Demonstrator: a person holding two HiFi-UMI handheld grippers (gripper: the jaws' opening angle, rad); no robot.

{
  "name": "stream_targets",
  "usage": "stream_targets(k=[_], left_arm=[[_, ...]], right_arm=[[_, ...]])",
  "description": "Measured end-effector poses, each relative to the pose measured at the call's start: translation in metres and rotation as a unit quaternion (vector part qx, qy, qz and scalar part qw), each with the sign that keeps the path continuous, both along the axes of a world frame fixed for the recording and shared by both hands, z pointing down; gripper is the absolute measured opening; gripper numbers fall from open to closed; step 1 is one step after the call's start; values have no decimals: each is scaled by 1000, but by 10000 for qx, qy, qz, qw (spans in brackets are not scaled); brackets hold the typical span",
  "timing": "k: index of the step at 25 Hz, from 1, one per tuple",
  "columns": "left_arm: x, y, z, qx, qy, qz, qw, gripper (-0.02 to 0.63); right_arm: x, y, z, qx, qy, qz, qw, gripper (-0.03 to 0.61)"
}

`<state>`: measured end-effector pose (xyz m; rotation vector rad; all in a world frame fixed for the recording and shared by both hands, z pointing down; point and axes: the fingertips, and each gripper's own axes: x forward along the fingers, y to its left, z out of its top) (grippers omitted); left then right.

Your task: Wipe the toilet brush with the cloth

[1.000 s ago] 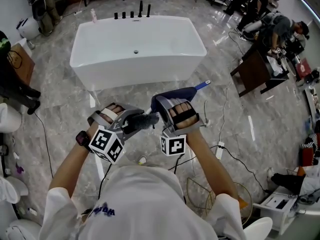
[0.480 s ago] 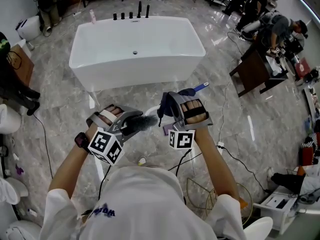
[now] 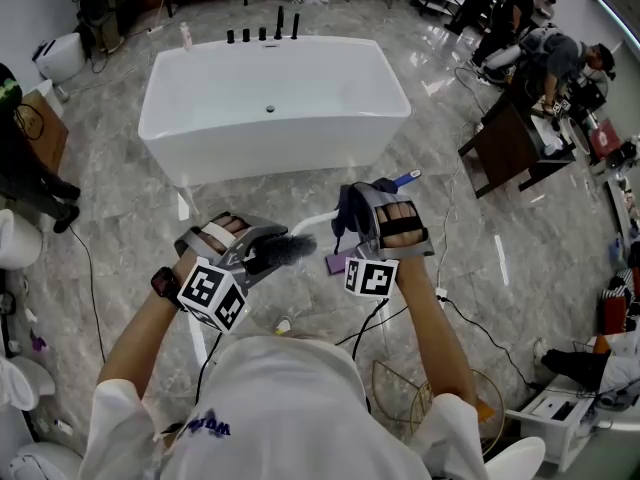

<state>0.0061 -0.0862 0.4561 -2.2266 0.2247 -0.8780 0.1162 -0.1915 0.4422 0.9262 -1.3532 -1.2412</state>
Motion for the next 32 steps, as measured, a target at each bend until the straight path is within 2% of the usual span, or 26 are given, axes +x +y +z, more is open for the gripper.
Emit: stream_targets(k=[5,14,20,26,32], left_arm=[[6,1,1,-16,-3,32,10000,216],[1,-5,0,-33,81,47,10000,216],[5,3,-5,3,38,124,9999,216],[-7,8,-4,-6,27,56,10000,216],[-24,10,-1,-117,21,-11,9999,216]], right_arm=[[-14,11,1,-8,44,-174,9998,87],[-65,25,-1,-24,70,-635,9980,89],[-94,51,-4,-51,7,-1090,9940,87],[-97,51,-2,-58,-21,-1092,9940,75],[-83,43,1,-92,-41,-925,9957,63]])
